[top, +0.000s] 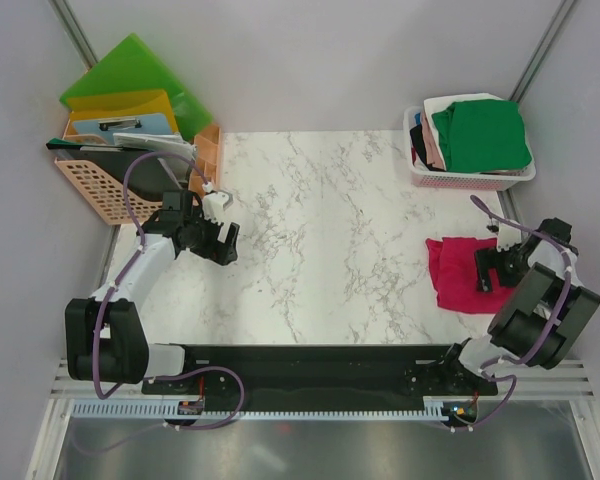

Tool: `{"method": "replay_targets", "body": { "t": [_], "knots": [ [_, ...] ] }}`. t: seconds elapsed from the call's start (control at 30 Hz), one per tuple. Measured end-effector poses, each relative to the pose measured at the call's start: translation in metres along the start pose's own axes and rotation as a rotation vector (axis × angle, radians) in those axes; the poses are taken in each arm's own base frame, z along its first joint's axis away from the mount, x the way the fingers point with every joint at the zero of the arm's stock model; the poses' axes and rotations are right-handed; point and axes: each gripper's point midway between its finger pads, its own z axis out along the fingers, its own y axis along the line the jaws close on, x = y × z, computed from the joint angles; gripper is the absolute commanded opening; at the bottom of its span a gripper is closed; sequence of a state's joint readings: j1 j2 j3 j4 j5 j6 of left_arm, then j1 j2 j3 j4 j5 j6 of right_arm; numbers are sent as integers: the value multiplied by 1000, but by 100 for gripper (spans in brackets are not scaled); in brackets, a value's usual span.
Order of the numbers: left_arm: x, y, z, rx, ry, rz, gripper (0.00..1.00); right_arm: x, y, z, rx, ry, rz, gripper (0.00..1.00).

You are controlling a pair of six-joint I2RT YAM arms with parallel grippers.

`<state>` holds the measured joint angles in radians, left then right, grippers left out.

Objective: Fold and stack the t-shirts
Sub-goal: Put the neatly folded tshirt into the corner of the board with the right arm

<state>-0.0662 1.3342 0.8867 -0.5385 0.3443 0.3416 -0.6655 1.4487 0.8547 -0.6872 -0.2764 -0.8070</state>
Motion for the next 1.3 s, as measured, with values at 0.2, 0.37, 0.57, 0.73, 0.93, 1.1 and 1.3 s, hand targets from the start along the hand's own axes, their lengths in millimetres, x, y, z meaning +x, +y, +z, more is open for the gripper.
{"method": "replay_targets", "body": {
  "t": [0.2, 0.37, 0.57, 0.73, 0.93, 1.1, 1.3],
  "knots": [
    [0, 1, 0, -4, 1, 0, 100, 0, -5, 20, -40, 24, 32, 98],
    [1, 1, 0, -8, 3, 0, 100, -11, -16, 24, -17, 4, 64, 98],
    [1, 4, 0, -22, 8, 0, 100, -31, -39, 31, 32, -40, 104, 98],
    [3, 5, 0, -26, 14, -2, 100, -45, -53, 36, 44, -63, 110, 98],
    [6, 5, 4, -22, 28, -6, 100, -63, -62, 43, 41, -82, 106, 98],
    [6, 6, 3, -28, 29, -6, 100, -72, -63, 40, 60, -111, 87, 98],
    [9, 9, 3, -53, 19, 1, 100, -99, -45, -53, 180, -304, 15, 98]
  ]
}}
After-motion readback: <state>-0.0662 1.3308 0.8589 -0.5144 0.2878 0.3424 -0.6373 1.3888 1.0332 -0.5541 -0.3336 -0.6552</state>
